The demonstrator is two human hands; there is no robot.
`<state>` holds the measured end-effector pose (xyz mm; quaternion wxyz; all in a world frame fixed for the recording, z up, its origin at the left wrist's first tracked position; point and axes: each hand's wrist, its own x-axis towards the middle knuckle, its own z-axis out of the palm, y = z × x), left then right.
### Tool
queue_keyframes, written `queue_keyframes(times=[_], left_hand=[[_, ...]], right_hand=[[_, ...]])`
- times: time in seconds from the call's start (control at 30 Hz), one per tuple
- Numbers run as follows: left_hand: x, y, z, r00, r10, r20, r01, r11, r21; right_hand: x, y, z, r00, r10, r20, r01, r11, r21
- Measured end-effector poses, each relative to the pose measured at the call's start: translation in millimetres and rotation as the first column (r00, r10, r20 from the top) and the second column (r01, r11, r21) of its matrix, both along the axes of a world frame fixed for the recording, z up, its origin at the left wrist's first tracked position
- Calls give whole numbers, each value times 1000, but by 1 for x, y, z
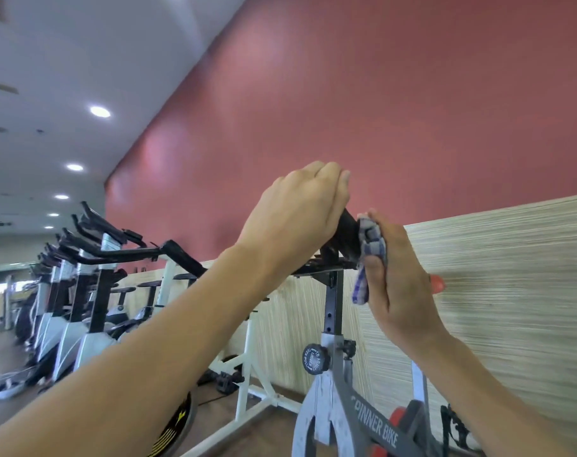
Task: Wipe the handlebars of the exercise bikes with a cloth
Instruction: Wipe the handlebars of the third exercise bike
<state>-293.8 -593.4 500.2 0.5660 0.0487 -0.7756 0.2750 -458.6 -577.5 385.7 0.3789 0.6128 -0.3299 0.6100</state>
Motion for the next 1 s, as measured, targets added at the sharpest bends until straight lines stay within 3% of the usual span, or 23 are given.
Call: queue_keyframes(times=[0.13, 0.37, 0.53, 0.8, 0.93, 1.0], left_hand=[[1, 0, 1, 999, 46, 13, -45, 997, -59], [-6, 3, -3, 980, 129, -152, -151, 979, -139], [-7, 9, -7, 953, 233, -195, -268, 946, -179], [-16, 14, -9, 915, 353, -194, -391, 894, -218], [-22, 19, -10, 904, 353, -242, -409, 880, -243], [-23, 23, -11, 897, 373, -237, -426, 871, -243]], right_hand=[[1, -5, 2, 999, 10, -53, -13, 998, -58], [-15, -17, -9, 997, 35, 72, -26, 992, -123], [-8, -18, -8, 998, 54, 44, -46, 986, -162], [-35, -26, -8, 963, 92, 252, -59, 989, -139], [-26, -20, -6, 991, 93, 96, -76, 984, -163], [-45, -23, -8, 979, 156, 128, -142, 984, -108]])
